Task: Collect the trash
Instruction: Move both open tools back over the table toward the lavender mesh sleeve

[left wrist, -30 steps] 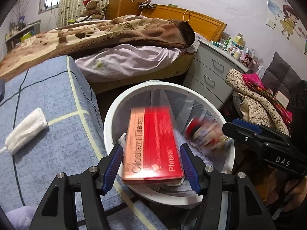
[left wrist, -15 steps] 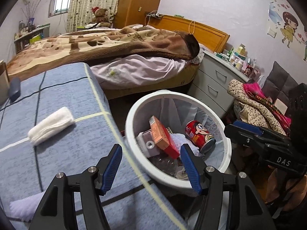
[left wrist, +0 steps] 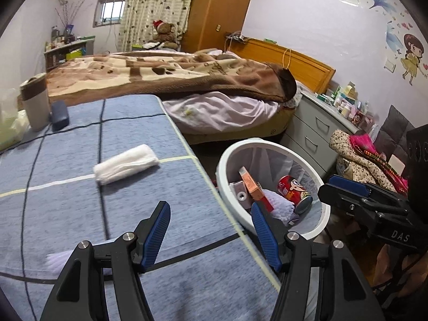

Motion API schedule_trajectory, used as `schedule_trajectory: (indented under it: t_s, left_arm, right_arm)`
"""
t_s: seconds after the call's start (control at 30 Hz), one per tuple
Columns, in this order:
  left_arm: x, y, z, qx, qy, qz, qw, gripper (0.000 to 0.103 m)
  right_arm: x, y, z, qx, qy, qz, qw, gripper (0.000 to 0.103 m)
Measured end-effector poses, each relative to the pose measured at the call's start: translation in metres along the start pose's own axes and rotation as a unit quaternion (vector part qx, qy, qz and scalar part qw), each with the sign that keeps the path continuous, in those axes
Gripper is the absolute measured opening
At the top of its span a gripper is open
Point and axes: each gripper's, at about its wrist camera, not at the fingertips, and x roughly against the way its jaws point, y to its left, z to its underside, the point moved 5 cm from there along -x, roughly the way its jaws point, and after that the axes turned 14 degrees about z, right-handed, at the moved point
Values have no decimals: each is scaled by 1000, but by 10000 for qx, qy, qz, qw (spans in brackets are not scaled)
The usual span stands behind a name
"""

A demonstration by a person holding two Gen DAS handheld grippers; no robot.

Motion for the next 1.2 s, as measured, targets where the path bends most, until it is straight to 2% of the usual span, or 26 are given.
schedule_trajectory:
  t_s: [0.37, 0.7, 1.0, 1.2]
  left_arm:
    - [33, 20, 9, 126, -224, -237, 9994, 63]
    - [53, 54, 18, 332, -328, -522, 9975, 63]
    - [61, 95, 32, 423, -208, -726, 9962, 63]
    - [50, 112, 42, 103, -2, -871, 9961, 63]
  right_arm:
    - [6, 23, 1, 215, -30, -157, 9996, 58]
    - [4, 44, 2, 415, 23, -294, 9987, 58]
    - [-4, 62, 4, 606, 161, -444, 9970, 58]
    - [-8, 68, 5, 662, 236, -454, 9965, 58]
